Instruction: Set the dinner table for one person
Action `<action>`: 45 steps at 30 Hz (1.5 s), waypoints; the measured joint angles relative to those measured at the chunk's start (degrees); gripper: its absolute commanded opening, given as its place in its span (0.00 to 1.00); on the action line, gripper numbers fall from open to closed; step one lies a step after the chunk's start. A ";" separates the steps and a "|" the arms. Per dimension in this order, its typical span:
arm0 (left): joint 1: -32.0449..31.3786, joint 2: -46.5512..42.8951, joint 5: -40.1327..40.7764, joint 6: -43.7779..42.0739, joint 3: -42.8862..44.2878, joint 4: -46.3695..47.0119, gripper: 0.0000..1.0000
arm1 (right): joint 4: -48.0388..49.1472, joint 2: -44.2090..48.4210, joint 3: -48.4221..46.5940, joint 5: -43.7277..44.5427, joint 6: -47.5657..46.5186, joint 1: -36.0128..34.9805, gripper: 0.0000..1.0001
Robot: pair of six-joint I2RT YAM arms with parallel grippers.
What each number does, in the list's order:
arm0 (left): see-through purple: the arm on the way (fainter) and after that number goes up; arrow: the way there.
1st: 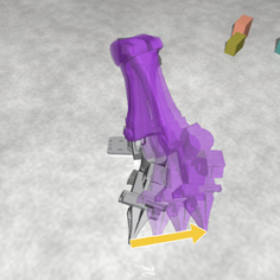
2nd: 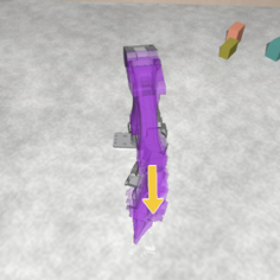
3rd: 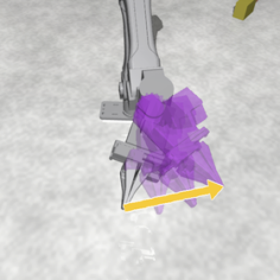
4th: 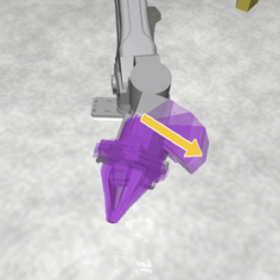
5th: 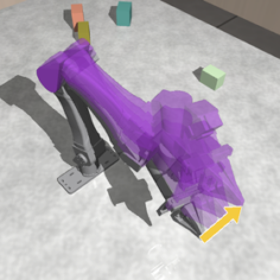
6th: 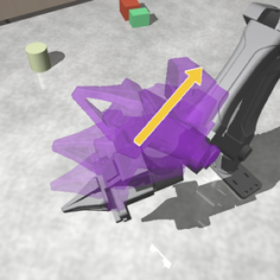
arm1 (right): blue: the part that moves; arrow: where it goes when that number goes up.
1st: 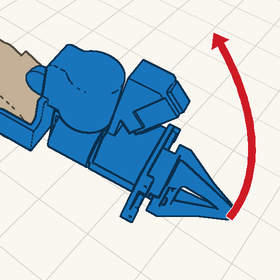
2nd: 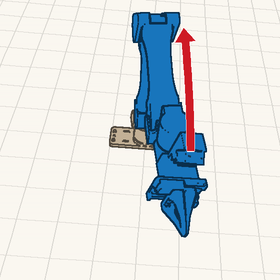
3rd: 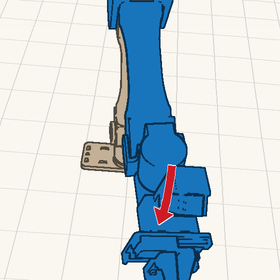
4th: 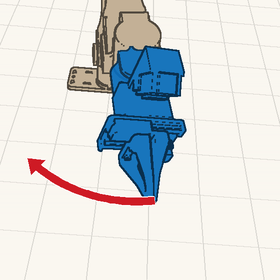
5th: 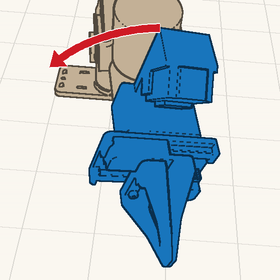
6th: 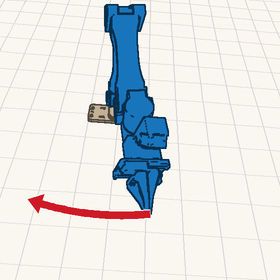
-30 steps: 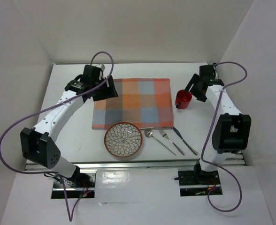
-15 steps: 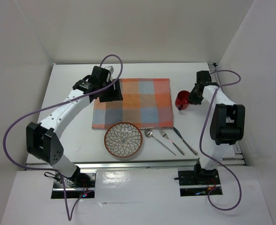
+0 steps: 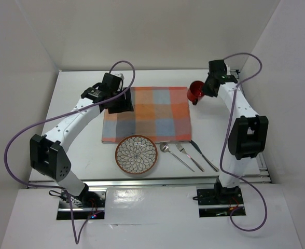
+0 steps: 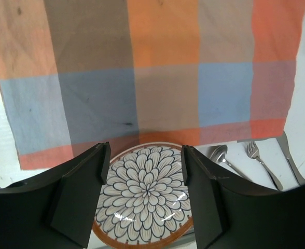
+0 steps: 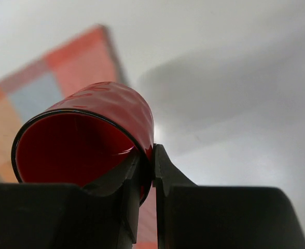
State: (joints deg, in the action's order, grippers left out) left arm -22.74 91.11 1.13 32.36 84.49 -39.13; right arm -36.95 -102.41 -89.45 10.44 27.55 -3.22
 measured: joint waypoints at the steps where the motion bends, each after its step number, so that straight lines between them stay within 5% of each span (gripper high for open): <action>1: 0.00 0.00 0.35 0.59 0.00 -0.85 0.74 | -0.02 -1.84 -3.63 -0.07 -0.28 -1.46 0.00; 11: 0.00 -6.03 2.84 2.08 -7.52 -7.91 0.78 | -3.37 -23.65 -29.18 -0.24 -1.22 -8.66 0.00; 17: 0.22 -13.88 0.00 5.33 -19.17 -9.20 0.82 | -5.95 -29.92 -31.67 0.76 -1.51 -8.90 0.00; 20: 0.26 -16.50 -2.23 7.23 -25.55 -9.05 0.95 | -6.99 -30.27 -31.67 1.14 -1.55 -8.90 0.00; 22: 0.26 -17.29 -3.50 8.33 -29.77 -8.55 0.97 | -7.28 -30.27 -32.02 1.25 -1.57 -8.90 0.09; 25: 0.26 -17.38 -4.92 9.11 -34.84 -7.23 0.98 | -7.17 -30.27 -32.17 0.94 -1.53 -8.90 0.36; 27: 0.44 -17.38 -5.84 9.86 -36.74 -6.40 0.97 | -7.10 -30.27 -32.37 0.24 -1.42 -8.90 0.64; 30: 0.72 -17.38 -7.17 10.19 -38.47 -3.89 0.94 | -6.27 -30.27 -32.65 -1.22 -1.49 -8.90 0.86; 39: 6.19 -14.49 -15.72 11.39 -47.98 11.04 0.68 | -5.92 -26.40 -31.56 -4.02 -1.68 -8.63 0.93; 43: 6.91 -12.41 -19.02 11.61 -48.54 14.99 0.32 | -4.92 -18.03 -25.68 -4.20 -1.70 -8.20 0.93; 44: 6.91 -12.00 -19.50 11.32 -48.52 15.74 0.12 | -4.61 -15.80 -24.28 -4.15 -1.70 -8.07 0.93; 45: 6.97 -11.96 -19.96 11.58 -48.50 15.91 0.05 | -4.50 -13.90 -23.28 -4.07 -1.75 -7.80 0.93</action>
State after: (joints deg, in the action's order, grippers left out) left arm -15.77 79.15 -18.83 43.94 35.99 -23.22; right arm -41.45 -116.31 -112.73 6.37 25.80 -11.03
